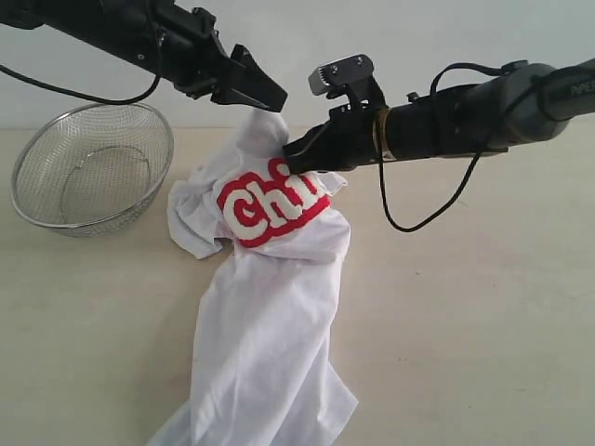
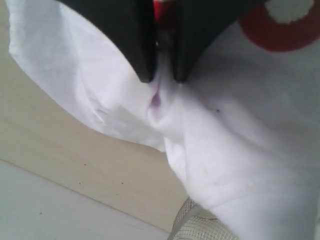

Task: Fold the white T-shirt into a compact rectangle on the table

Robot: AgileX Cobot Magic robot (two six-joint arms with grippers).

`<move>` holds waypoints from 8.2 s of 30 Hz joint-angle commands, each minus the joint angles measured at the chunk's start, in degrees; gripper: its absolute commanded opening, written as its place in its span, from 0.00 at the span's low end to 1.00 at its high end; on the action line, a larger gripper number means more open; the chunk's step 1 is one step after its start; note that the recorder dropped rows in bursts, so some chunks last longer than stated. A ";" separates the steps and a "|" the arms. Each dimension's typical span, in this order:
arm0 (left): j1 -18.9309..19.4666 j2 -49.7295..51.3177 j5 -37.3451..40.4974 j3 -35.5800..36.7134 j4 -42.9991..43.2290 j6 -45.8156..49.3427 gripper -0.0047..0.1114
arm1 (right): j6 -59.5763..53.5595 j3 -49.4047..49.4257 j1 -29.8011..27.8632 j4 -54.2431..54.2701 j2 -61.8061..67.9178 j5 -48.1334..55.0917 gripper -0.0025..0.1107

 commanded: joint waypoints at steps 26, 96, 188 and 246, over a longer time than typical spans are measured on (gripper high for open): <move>-0.27 -0.12 -19.02 25.04 -28.33 9.59 0.08 | 12.18 -0.70 -5.21 -6.23 -6.98 -5.09 0.47; -0.27 -0.12 -17.86 25.04 -25.57 9.03 0.08 | 11.27 -3.41 -2.31 -21.28 -0.53 1.27 0.56; -0.17 -0.12 -17.89 25.04 -24.05 10.72 0.08 | 27.15 -27.96 -0.04 -21.28 18.66 13.76 0.02; -0.17 -0.12 -16.35 24.93 -24.30 12.95 0.08 | 28.22 -9.17 -2.90 -21.28 -6.06 11.31 0.02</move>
